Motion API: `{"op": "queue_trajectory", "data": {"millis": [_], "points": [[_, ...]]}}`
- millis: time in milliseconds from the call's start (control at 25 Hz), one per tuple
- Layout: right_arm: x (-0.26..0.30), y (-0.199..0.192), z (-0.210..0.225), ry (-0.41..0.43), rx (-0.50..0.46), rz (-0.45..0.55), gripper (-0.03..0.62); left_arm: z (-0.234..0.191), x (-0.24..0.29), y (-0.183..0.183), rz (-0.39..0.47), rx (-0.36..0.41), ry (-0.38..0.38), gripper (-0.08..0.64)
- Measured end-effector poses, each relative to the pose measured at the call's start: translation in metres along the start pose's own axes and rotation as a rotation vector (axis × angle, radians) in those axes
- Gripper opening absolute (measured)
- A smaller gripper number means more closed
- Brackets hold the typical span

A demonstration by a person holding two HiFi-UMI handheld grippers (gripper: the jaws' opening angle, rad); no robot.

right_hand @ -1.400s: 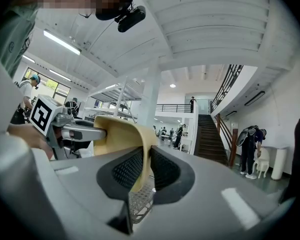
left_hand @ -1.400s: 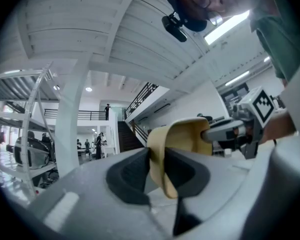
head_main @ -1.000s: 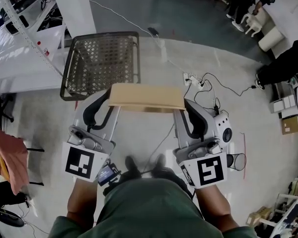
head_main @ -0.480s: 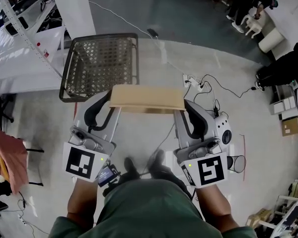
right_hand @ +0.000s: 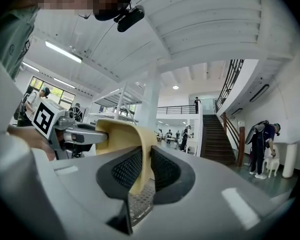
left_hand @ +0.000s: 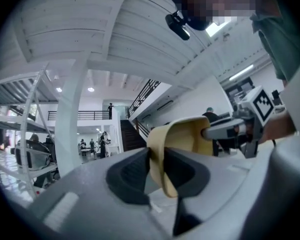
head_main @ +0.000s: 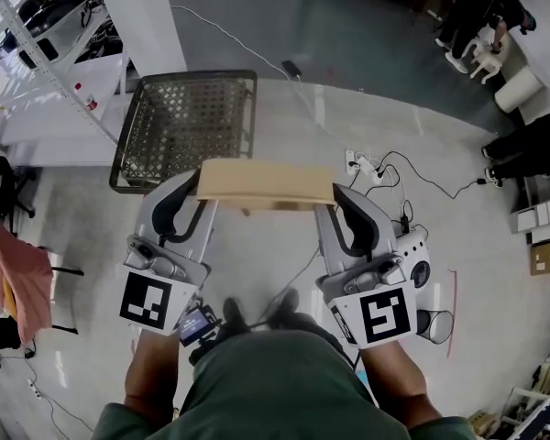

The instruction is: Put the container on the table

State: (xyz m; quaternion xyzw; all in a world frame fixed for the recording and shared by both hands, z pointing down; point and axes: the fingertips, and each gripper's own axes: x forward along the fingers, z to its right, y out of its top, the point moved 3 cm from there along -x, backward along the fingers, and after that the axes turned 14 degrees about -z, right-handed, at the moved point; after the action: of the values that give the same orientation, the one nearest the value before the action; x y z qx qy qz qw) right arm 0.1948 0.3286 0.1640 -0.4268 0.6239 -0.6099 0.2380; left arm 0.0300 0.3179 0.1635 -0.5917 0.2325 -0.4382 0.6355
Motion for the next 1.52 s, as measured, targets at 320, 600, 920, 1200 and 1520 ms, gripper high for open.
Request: {"op": "queue_trajectory", "data": {"millis": [320, 600, 920, 1200, 1520], "points": [[0.013, -0.004, 0.047, 0.062, 0.022, 0.066, 0.054, 0.016, 0.034, 0.01, -0.011, 0.017, 0.075, 0.078], [0.036, -0.002, 0.065, 0.082, 0.058, 0.062, 0.052, 0.006, 0.057, 0.009, -0.052, -0.011, 0.076, 0.078], [0.087, 0.005, 0.06, -0.024, 0.065, -0.02, 0.052, -0.054, 0.089, 0.001, 0.004, -0.005, -0.016, 0.078], [0.137, 0.024, 0.027, -0.108, 0.055, -0.029, 0.054, -0.121, 0.095, -0.011, 0.031, 0.005, -0.097, 0.077], [0.165, 0.024, 0.016, -0.145, 0.015, -0.084, 0.054, -0.153, 0.109, -0.022, 0.048, -0.003, -0.154, 0.075]]}}
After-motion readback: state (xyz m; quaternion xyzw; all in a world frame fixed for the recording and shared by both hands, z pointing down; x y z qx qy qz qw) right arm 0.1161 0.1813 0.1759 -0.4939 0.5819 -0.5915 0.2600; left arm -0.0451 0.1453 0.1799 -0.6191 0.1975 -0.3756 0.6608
